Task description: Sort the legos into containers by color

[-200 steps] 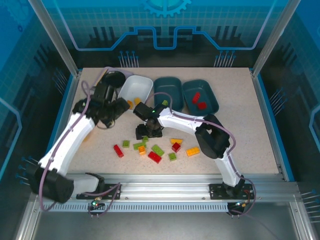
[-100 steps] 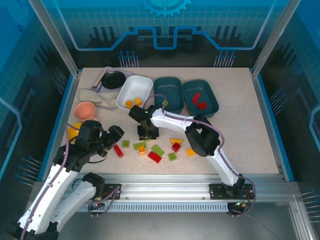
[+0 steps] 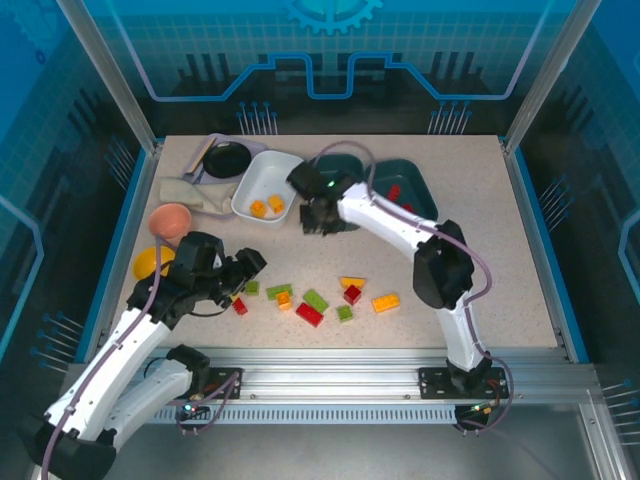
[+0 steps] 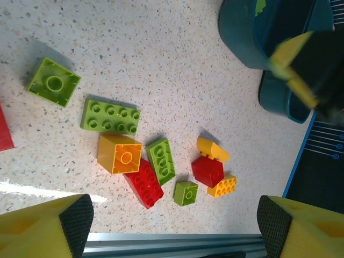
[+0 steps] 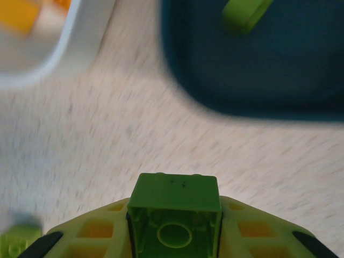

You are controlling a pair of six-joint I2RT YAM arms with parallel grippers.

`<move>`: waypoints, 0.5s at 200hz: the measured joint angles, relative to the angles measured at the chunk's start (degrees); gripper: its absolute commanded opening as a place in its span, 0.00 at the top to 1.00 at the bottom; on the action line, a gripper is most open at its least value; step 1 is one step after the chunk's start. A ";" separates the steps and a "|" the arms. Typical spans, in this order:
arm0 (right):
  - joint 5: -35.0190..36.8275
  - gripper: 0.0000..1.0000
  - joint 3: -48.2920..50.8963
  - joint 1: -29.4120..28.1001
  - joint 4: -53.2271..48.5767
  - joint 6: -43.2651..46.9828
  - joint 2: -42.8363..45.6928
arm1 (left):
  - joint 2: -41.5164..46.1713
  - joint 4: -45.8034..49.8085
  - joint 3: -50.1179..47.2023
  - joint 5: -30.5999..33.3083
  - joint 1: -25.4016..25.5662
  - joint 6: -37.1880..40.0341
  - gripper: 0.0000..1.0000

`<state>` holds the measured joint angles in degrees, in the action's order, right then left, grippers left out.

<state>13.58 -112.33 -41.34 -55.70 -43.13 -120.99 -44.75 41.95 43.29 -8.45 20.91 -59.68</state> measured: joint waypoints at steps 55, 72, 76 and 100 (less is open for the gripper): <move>1.49 0.71 -17.20 10.08 -5.62 4.22 -13.77 | -3.04 -1.11 2.25 0.31 0.07 0.00 0.17; 0.79 0.65 -21.38 10.38 -7.58 4.85 -18.95 | -3.23 -0.17 2.73 1.31 0.07 -0.04 0.17; 0.72 0.63 -21.99 10.38 -7.98 4.90 -19.85 | -3.23 0.17 2.80 1.51 0.07 -0.04 0.17; -0.57 0.50 -23.71 10.36 -9.90 5.79 -22.93 | -3.54 2.60 2.91 2.38 0.07 -0.39 0.17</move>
<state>13.02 -136.05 -30.98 -65.60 -37.34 -143.92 -48.29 44.56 46.19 -6.07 20.97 -60.07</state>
